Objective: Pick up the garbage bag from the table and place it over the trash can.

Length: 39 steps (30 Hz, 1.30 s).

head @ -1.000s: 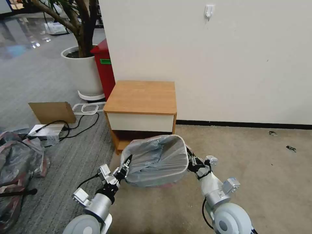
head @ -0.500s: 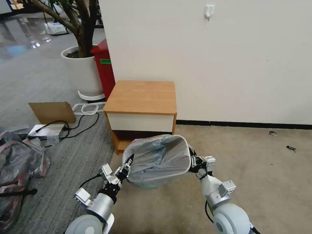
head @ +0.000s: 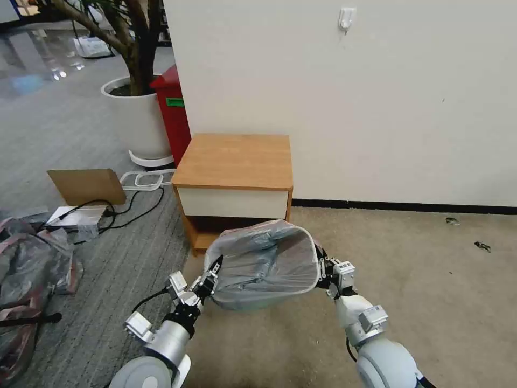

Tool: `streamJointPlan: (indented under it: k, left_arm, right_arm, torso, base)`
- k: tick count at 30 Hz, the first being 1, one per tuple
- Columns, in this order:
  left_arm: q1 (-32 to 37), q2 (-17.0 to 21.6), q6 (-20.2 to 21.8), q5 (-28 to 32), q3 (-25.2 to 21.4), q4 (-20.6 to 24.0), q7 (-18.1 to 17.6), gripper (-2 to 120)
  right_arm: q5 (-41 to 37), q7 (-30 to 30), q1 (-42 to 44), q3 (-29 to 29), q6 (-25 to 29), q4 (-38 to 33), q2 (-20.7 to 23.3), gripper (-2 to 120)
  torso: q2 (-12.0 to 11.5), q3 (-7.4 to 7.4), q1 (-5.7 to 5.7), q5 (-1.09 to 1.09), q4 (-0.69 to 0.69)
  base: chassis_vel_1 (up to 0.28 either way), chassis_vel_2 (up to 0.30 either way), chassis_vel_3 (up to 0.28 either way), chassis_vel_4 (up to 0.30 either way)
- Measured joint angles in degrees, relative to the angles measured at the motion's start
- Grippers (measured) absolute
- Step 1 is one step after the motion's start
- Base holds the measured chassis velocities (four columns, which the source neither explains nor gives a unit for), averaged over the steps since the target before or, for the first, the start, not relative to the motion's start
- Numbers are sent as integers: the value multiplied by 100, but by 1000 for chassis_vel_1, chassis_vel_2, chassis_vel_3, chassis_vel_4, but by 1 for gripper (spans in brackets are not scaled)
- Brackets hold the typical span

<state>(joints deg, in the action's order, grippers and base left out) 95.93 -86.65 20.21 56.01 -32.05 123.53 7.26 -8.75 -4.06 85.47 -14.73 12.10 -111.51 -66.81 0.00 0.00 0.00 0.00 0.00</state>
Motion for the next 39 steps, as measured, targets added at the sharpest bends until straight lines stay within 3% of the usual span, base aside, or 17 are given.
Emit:
streamJointPlan:
  k: [10,12,16,21,24,30,39]
  left_arm:
    - [-71,58,114,-129,-176,-39,-655,4]
    - [-72,65,156,-140,-228,-21,-868,4]
    - [-68,66,179,-172,-256,-15,-1014,4]
    - [-54,123,264,-559,-187,-13,-1260,4]
    - [-19,340,355,-1198,-17,80,-1428,4]
    - [29,658,430,-2179,152,357,-1414,4]
    - [232,626,219,-4275,484,653,-1312,4]
  right_arm:
    - [26,214,221,-119,234,-203,-6,43]
    - [-10,296,286,-186,341,-189,11,55]
    - [-125,309,326,-275,395,-215,13,65]
    - [-315,285,311,-463,470,-442,-3,83]
    - [-389,199,206,-596,532,-874,137,97]
    - [-162,146,-72,-417,320,-1542,678,98]
    - [430,276,-1067,798,-1289,-2071,1999,64]
  torso:
    - [0,0,0,0,1]
    - [0,0,0,0,0]
    - [0,0,0,0,0]
    - [0,0,0,0,0]
    - [0,0,0,0,0]
    - [0,0,0,0,0]
    - [0,0,0,1,1]
  base:
    - [0,0,0,0]
    - [0,0,0,0]
    - [0,0,0,0]
    - [0,0,0,0]
    - [0,0,0,0]
    - [0,0,0,0]
    - [0,0,0,0]
